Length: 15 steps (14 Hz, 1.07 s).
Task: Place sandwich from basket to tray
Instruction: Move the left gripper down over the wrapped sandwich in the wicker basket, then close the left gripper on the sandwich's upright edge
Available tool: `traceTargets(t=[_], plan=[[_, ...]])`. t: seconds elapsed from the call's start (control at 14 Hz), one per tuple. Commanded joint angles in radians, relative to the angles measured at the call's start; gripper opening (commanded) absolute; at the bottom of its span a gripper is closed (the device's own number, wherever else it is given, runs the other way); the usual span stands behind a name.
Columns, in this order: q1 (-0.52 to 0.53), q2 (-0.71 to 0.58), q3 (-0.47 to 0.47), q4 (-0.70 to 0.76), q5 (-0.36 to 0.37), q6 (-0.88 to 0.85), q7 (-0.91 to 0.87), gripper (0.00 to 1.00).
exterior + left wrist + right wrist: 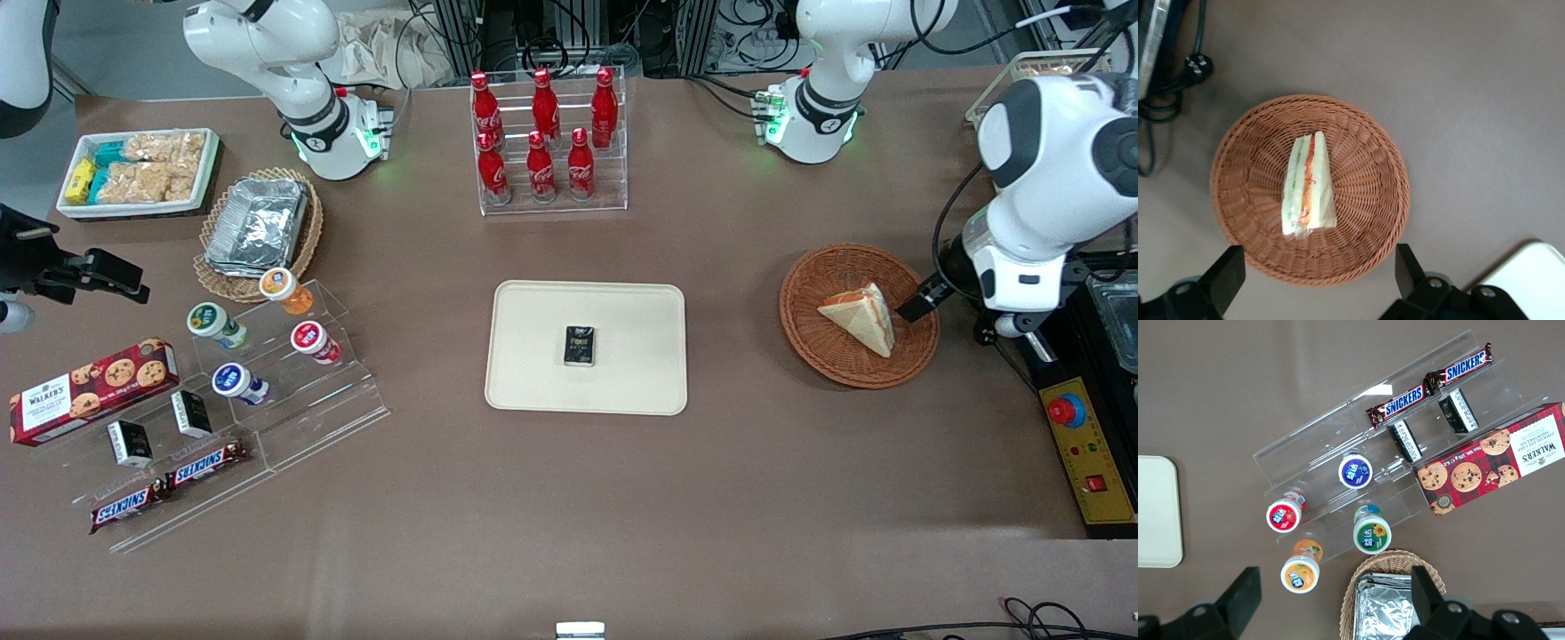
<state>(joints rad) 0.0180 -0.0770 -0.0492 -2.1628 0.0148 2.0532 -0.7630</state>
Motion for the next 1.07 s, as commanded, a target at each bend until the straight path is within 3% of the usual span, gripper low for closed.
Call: traceTargets(t=[0.0,1.0], plan=[[-0.001,-0.040,-0.003,-0.110,-0.003,0.096,-0.053,1.00],[0.007,0.114,0.042,-0.399,-0.006,0.562,-0.101,1.00]])
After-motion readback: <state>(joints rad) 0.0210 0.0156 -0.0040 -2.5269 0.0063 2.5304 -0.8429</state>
